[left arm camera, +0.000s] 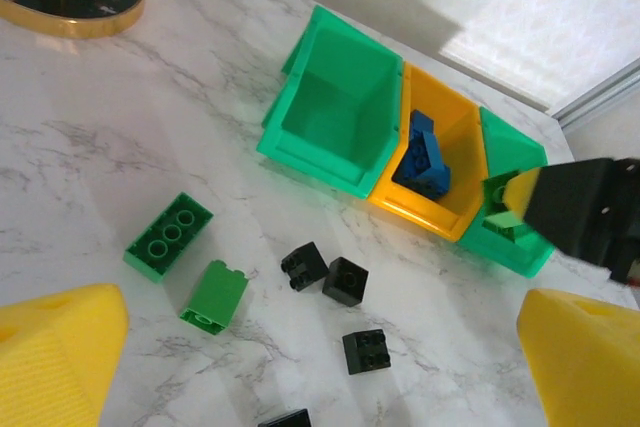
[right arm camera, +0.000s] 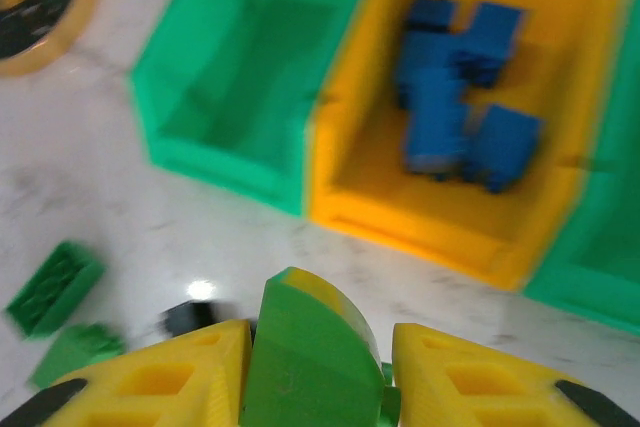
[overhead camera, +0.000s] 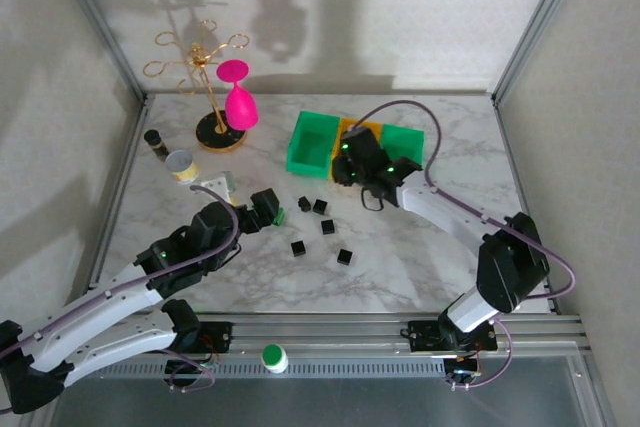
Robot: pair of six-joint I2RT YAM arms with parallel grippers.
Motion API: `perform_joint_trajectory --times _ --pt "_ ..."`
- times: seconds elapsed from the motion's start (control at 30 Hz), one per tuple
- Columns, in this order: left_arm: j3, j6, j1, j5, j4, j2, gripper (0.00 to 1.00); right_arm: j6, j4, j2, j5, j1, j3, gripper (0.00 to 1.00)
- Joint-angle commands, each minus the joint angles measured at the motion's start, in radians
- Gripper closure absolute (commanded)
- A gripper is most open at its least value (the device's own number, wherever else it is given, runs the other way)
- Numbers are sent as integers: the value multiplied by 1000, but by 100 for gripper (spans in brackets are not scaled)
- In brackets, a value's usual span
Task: Sort the legos into containers by color
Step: Place the lego in the container.
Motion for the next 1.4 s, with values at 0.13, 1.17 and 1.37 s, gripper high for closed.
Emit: perform_joint_trajectory --times 0.13,1.17,1.37 --pt "57 51 10 69 75 73 0 9 -21 -57 40 -224 -83 59" --pt "66 73 10 87 107 169 1 -52 175 249 38 -346 -7 57" --pt "64 72 11 82 106 165 0 -62 148 193 29 -345 2 55"
